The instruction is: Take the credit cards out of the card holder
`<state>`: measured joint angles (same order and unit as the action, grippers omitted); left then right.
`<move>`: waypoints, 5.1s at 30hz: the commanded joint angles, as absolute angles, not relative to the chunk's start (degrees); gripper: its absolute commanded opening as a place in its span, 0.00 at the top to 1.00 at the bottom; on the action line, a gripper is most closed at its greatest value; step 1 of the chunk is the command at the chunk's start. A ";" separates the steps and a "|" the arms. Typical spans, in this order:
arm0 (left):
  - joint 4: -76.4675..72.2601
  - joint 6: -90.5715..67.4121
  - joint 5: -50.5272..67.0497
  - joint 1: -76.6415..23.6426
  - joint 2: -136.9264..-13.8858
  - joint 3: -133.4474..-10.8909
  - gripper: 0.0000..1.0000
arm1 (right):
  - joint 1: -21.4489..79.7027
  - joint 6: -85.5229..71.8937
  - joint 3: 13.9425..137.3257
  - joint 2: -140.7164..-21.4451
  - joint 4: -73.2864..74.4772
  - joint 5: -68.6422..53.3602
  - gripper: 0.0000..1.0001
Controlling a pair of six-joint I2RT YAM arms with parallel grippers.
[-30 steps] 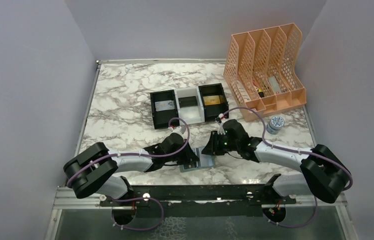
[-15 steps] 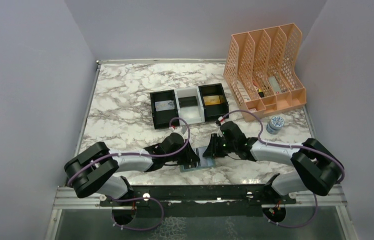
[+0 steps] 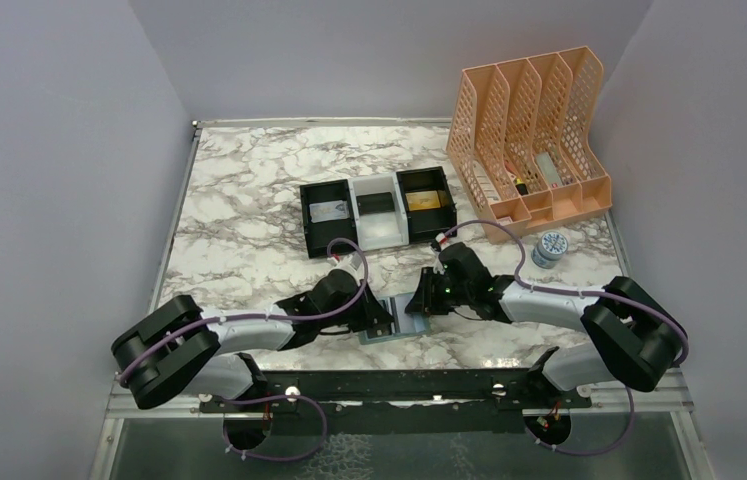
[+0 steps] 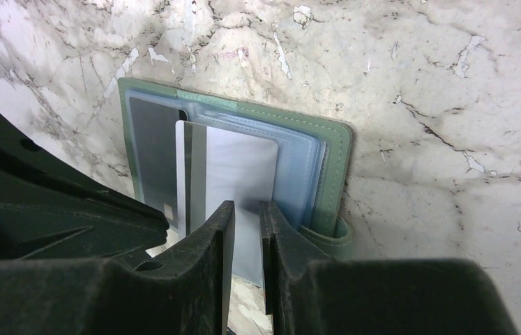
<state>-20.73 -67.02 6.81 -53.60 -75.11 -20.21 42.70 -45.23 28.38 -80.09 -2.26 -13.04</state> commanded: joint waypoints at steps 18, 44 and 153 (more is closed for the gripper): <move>-22.68 -69.47 4.48 -52.68 -77.59 -19.54 0.61 | 42.70 -44.19 27.27 -80.99 -0.13 -9.91 0.79; -24.78 -71.78 0.01 -52.69 -69.88 -13.96 1.00 | 42.71 -44.58 27.15 -80.84 -0.23 -9.27 0.79; -44.91 -64.01 39.24 -31.29 -55.22 -13.17 1.00 | 36.38 -68.82 24.96 -87.18 -70.35 -50.75 0.82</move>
